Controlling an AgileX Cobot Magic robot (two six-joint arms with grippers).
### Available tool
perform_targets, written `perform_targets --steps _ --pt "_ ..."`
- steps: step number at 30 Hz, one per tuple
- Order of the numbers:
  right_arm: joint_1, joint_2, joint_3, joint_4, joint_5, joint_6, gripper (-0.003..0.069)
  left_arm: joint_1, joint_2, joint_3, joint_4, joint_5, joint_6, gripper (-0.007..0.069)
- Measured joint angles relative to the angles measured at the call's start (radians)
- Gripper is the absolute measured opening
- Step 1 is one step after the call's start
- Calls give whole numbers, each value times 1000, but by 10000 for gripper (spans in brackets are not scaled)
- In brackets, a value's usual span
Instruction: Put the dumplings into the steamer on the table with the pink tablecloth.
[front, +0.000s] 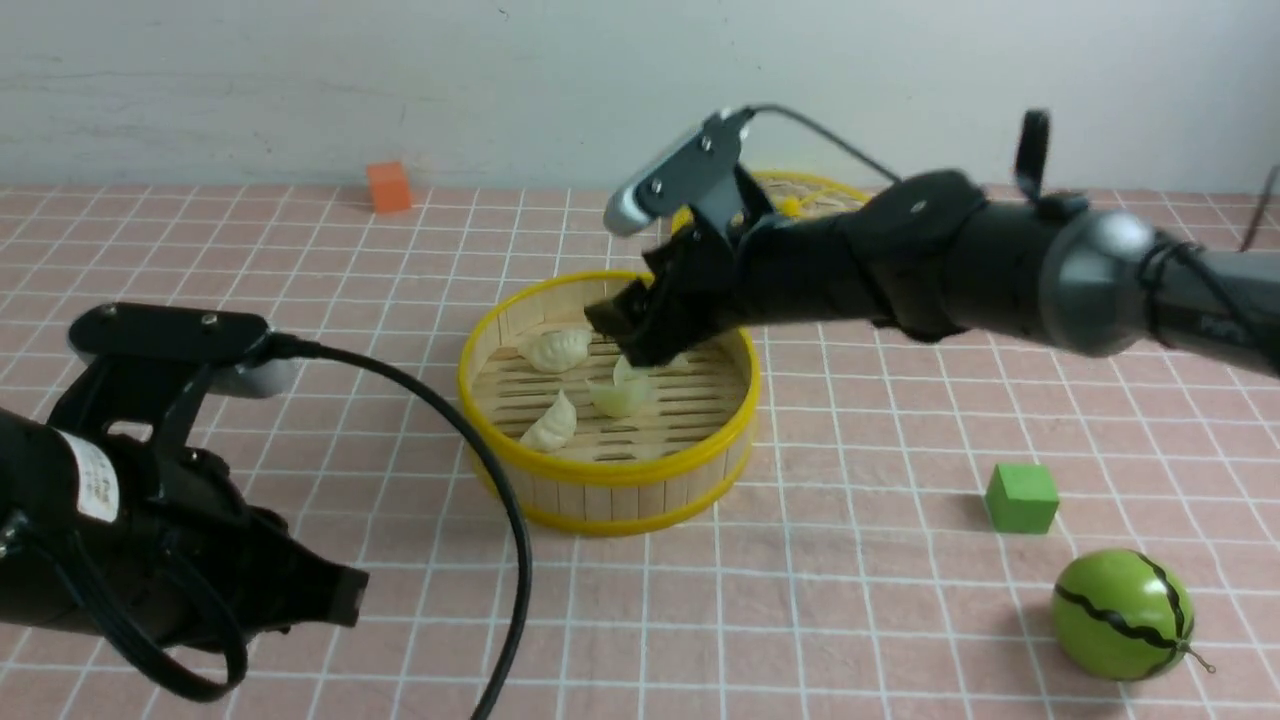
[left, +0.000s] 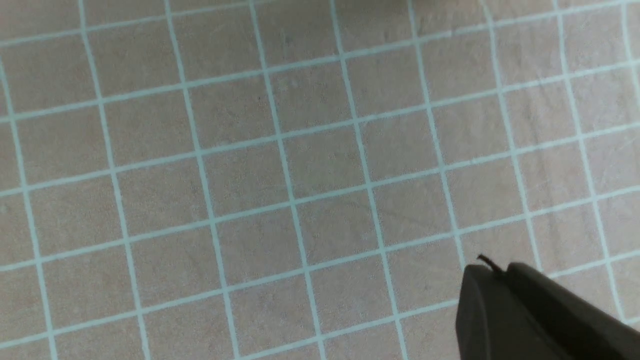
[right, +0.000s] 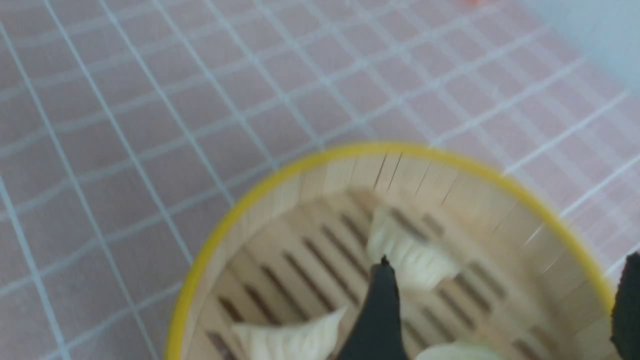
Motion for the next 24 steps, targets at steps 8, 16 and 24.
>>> perform_targets --steps 8,16,24 --pt "-17 -368 -6 -304 284 394 314 0 -385 56 97 -174 -19 39" --pt "-28 -450 43 -886 911 960 -16 0 -686 270 238 -307 -19 39" --pt "-30 -643 424 -1259 855 1336 -4 0 -732 405 271 -278 -19 39"
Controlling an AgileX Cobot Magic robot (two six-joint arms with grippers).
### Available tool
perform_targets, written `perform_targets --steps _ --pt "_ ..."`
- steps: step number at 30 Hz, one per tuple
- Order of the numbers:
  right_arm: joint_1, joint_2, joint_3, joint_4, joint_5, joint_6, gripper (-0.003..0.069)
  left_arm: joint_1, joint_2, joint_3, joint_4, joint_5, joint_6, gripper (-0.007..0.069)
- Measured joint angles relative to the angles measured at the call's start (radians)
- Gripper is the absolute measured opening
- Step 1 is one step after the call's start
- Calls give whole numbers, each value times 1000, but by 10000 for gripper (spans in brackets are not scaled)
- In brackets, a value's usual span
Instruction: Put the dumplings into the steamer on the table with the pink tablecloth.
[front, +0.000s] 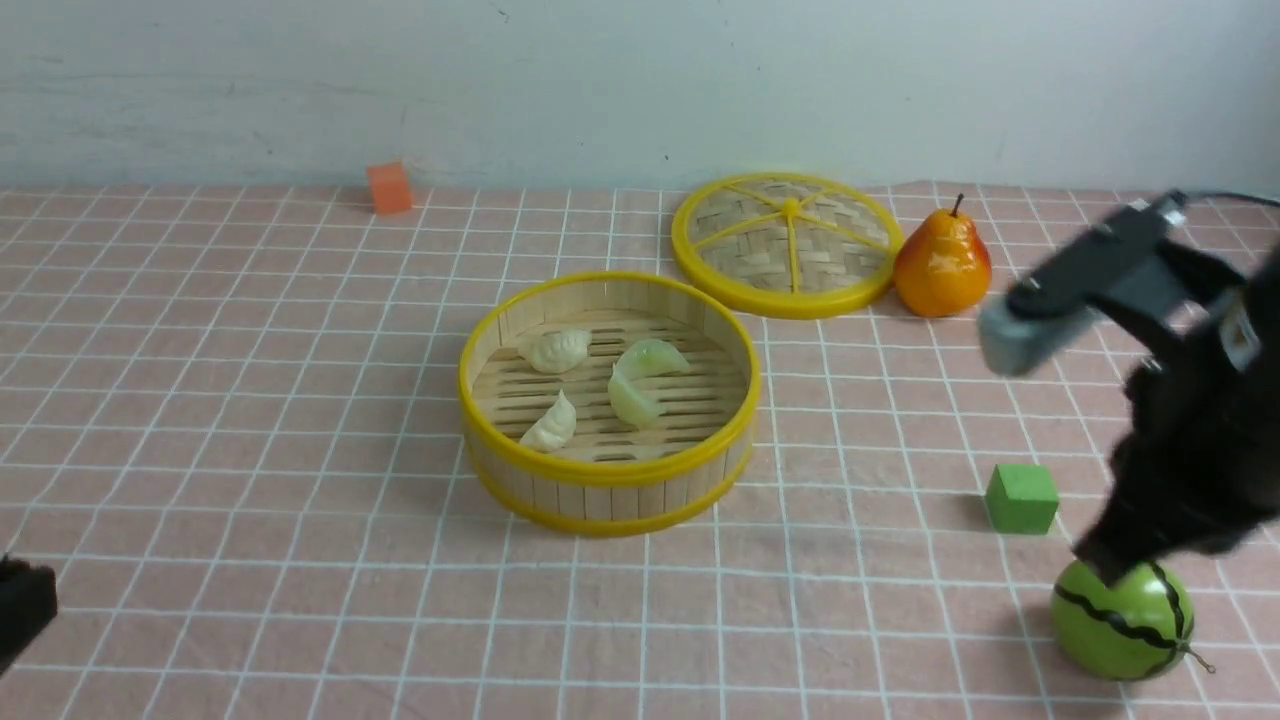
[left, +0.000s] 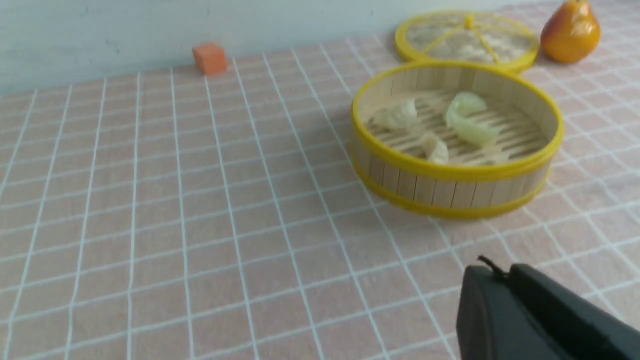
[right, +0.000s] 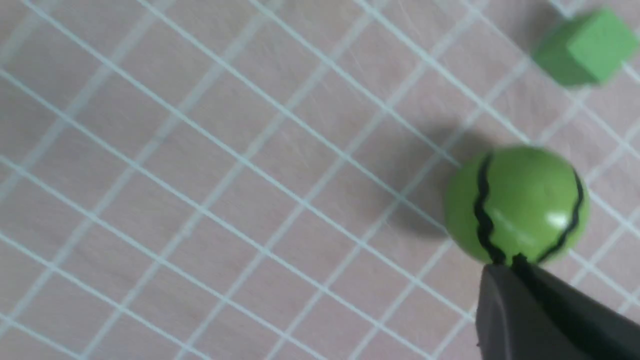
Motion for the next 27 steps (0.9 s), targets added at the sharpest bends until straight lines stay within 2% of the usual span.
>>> perform_targets --steps 2,4,7,8,9,12,17,18,20,22,27 --pt "0 -156 201 -43 -144 95 -2 0 0 40 1 5 0 40" --pt "0 -283 339 -40 -292 133 -1 0 0 66 1 11 0 43" --pt "0 -500 547 -19 -505 151 1 0 0 93 1 29 0 50" --pt "0 -531 559 -18 -519 152 1 0 0 94 1 29 0 50" --pt "0 -663 665 -12 -642 155 0 0 0 105 1 40 0 53" --pt "0 -900 801 -11 -811 155 0 0 0 109 1 59 0 57" --pt "0 -1264 1040 -105 -1096 155 5 0 0 113 1 81 0 57" --pt "0 -1273 1040 -105 -1109 155 6 0 0 113 1 81 0 57" --pt "0 -1317 1131 -156 -1307 155 10 0 0 113 -2 81 0 57" --pt "0 -1302 1147 -211 -1428 155 12 0 0 113 -3 83 0 57" --pt "0 -1285 1147 -286 -1486 155 14 0 1 113 -3 82 0 57"
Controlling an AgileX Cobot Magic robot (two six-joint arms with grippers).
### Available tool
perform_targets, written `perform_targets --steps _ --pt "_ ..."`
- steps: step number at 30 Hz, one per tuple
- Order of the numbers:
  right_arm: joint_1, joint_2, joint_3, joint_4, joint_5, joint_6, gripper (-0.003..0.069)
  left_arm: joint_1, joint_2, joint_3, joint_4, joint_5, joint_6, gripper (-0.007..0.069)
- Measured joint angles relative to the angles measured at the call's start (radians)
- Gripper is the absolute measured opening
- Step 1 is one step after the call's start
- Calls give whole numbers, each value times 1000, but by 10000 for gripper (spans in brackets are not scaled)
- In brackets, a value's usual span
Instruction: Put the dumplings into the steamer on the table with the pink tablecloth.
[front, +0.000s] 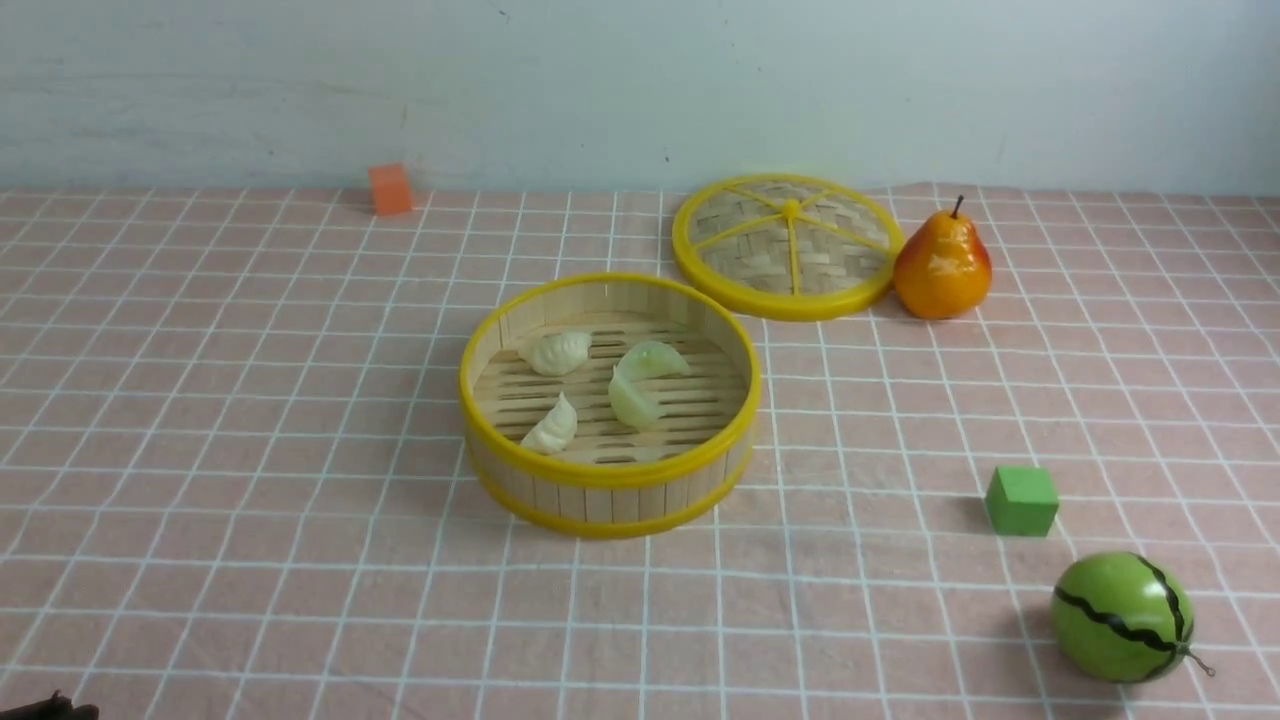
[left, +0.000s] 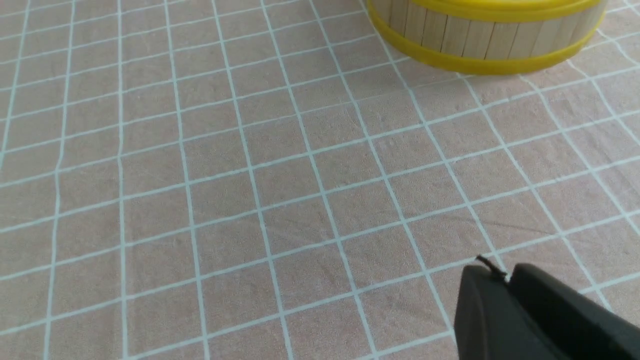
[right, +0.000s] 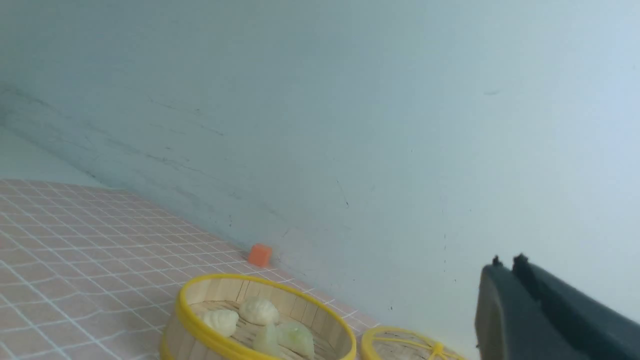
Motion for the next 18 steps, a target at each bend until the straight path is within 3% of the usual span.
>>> perform_targets --steps 5,7,11,13,18 --pt "0 -5 0 -12 70 4 14 0 0 0 0 0 0 60" --pt "-25 -35 0 52 161 18 9 0 0 0 0 0 0 65" --pt "-106 -40 0 212 256 29 8 0 0 0 -1 0 0 68" --pt "-204 -40 0 313 329 29 8 0 0 0 0 0 0 68" --pt "-349 -40 0 375 503 -3 8 0 0 0 0 0 0 71"
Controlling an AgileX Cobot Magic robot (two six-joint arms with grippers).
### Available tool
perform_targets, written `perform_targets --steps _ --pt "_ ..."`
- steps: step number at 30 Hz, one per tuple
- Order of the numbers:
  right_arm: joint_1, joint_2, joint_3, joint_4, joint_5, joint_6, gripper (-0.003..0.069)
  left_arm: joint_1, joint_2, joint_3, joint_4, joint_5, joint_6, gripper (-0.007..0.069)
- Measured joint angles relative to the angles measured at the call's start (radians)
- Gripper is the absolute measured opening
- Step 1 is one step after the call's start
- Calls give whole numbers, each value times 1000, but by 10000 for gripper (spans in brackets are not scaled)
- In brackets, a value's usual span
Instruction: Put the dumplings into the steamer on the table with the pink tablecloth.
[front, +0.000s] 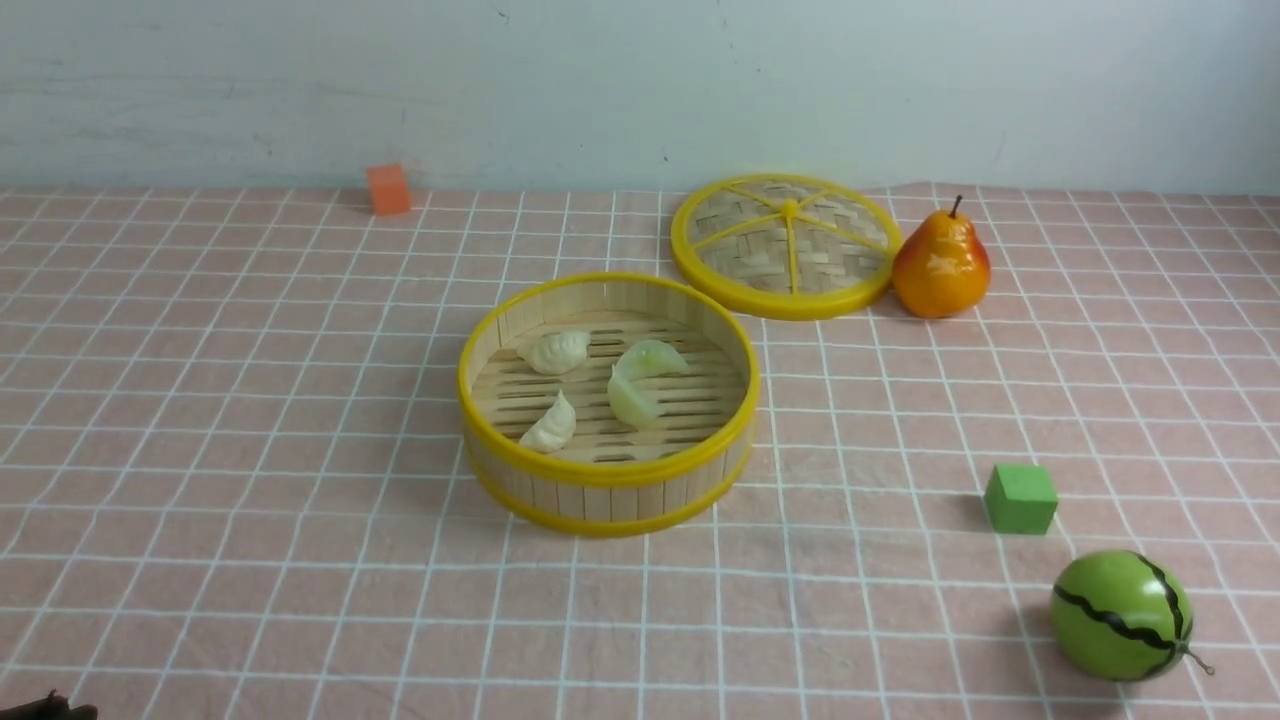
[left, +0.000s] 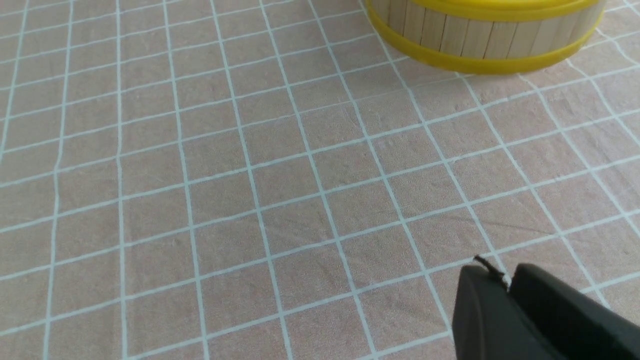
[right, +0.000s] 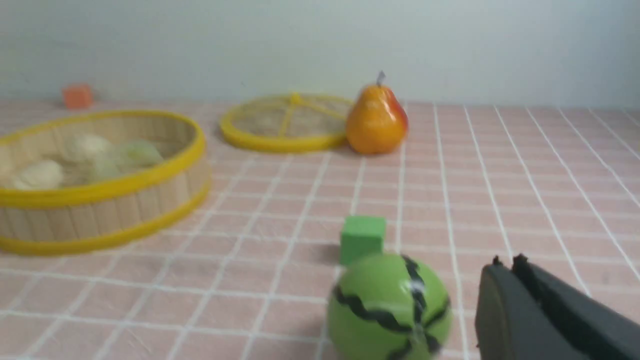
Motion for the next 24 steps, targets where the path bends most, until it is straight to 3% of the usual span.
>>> perform_targets --steps 5,24 --pt "-32 0 -3 22 194 -12 8 0 0 0 0 0 0 75" --pt "-32 0 -8 35 219 -13 16 0 0 0 0 0 0 94"
